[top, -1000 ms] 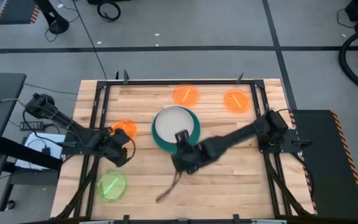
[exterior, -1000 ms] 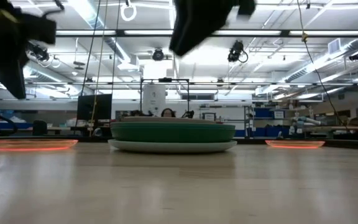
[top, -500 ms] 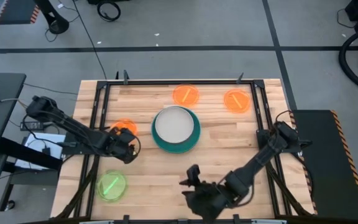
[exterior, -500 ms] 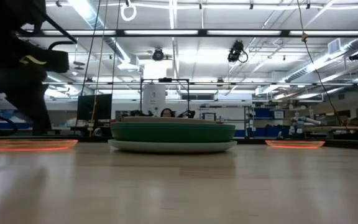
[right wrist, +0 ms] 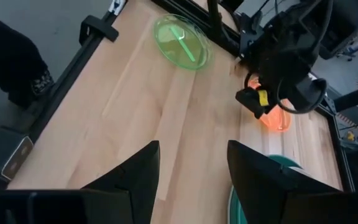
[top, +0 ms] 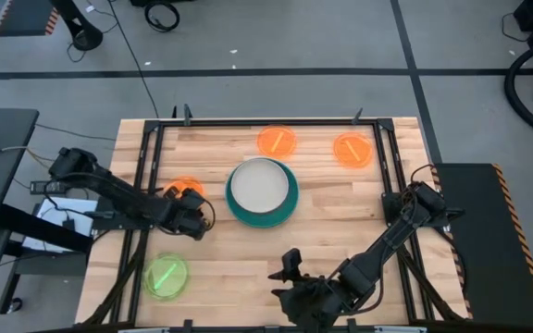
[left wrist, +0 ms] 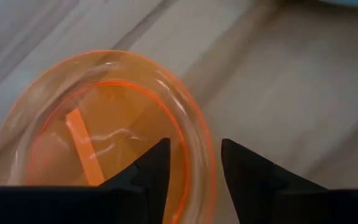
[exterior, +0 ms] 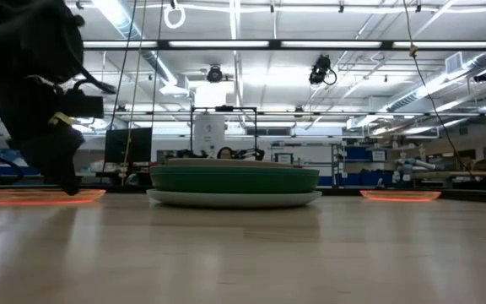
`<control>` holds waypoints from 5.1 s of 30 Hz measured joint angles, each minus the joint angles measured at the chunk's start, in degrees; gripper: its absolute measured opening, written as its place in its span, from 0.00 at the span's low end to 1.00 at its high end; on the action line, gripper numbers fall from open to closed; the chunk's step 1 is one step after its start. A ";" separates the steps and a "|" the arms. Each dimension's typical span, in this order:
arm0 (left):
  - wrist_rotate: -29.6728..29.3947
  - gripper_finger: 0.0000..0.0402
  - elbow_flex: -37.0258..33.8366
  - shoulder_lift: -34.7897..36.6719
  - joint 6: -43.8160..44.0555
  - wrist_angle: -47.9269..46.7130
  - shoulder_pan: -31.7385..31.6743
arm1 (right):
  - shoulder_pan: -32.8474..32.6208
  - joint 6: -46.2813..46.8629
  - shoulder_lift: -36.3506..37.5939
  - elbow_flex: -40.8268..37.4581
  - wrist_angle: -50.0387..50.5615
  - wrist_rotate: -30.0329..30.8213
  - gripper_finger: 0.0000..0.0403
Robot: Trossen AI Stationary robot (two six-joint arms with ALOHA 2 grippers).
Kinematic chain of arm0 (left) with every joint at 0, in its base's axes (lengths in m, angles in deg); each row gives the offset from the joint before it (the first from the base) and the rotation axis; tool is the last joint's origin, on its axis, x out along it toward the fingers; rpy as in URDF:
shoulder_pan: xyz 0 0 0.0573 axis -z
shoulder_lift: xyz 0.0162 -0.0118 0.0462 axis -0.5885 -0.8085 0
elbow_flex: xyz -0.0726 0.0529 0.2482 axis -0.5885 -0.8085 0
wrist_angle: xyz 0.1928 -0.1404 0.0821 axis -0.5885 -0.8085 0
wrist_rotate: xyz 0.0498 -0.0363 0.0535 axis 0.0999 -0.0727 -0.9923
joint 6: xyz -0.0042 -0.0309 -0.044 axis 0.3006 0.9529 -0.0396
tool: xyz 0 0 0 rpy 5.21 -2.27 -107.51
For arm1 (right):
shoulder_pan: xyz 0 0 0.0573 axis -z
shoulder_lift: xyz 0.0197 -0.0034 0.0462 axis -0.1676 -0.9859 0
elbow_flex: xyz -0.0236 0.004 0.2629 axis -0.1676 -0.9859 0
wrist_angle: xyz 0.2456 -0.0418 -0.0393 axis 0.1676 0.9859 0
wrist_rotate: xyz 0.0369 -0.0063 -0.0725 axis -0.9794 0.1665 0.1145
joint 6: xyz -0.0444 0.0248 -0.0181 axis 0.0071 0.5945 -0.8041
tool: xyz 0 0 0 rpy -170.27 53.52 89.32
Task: Stack plastic plates
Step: Stack the bottom transparent orange plate on top of the white plate, then stack the right transparent orange plate on top of the transparent orange plate
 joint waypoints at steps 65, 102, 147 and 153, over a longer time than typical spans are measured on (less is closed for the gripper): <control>-4.26 0.03 34.25 -28.50 -53.28 29.05 -9.38 | 1.75 40.08 7.33 -0.63 50.92 2.44 0.49; -0.14 0.37 9.71 10.01 -45.26 36.68 -0.95 | 59.64 24.73 33.58 -61.86 -7.41 -8.45 0.43; 15.85 0.37 -13.30 31.56 -44.46 48.13 -17.08 | 52.97 5.22 33.51 -51.43 -8.04 -17.87 0.01; 20.66 0.37 -8.25 29.49 -50.53 39.14 -29.82 | 37.60 -13.03 30.52 -51.25 -23.27 -20.31 0.01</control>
